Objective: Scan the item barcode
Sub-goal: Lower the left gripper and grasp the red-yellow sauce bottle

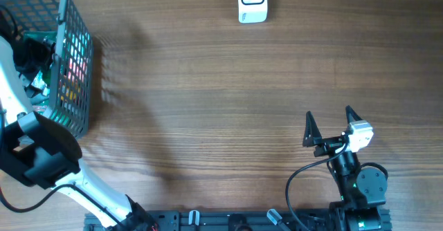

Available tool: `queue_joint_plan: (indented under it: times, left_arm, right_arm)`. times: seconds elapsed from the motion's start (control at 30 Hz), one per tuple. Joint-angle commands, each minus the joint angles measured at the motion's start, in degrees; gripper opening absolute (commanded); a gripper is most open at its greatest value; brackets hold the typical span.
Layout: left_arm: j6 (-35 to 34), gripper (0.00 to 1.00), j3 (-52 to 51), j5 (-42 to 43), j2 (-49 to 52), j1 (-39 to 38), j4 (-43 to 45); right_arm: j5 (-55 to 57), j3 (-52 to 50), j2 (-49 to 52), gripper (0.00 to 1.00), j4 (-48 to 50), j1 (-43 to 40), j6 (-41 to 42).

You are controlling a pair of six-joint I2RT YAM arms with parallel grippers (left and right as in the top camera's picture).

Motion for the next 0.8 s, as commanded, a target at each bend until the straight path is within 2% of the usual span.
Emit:
queue_joint_plan:
  times: [0.0,0.13,0.2,0.27,0.33,0.53,0.77]
  left_arm:
    - [0.92,0.98,-0.81,0.94,1.46,0.02,-0.26]
    - [0.90,0.98,-2.78,1.03,1.77,0.02,0.90]
    - [0.90,0.94,-4.37,1.84,1.77,0.04,1.73]
    - [0.92,0.85,-5.29,1.81,1.77,0.04,2.10]
    - [0.92,0.70,-5.29,1.81,1.77,0.04,2.12]
    - [0.92,0.44,-5.29,1.77,1.77,0.04,2.36]
    - [0.74,0.39,-5.22,1.75,1.75,0.20,3.63]
  right_arm:
    - [-0.87,-0.09,-0.61,1.00,0.17,0.13,-0.83]
    - [-0.87,-0.09,-0.61,1.00,0.17,0.13,-0.83]
    - [-0.87,-0.09,-0.61,1.00,0.17,0.13,-0.83]
    - [-0.90,-0.09,-0.61,1.00,0.17,0.13,-0.83]
    - [-0.90,-0.09,-0.61,1.00,0.17,0.13,-0.83]
    - [-0.87,-0.09,-0.61,1.00,0.17,0.13,-0.83]
    - [-0.87,-0.09,-0.61,1.00,0.17,0.13,-0.83]
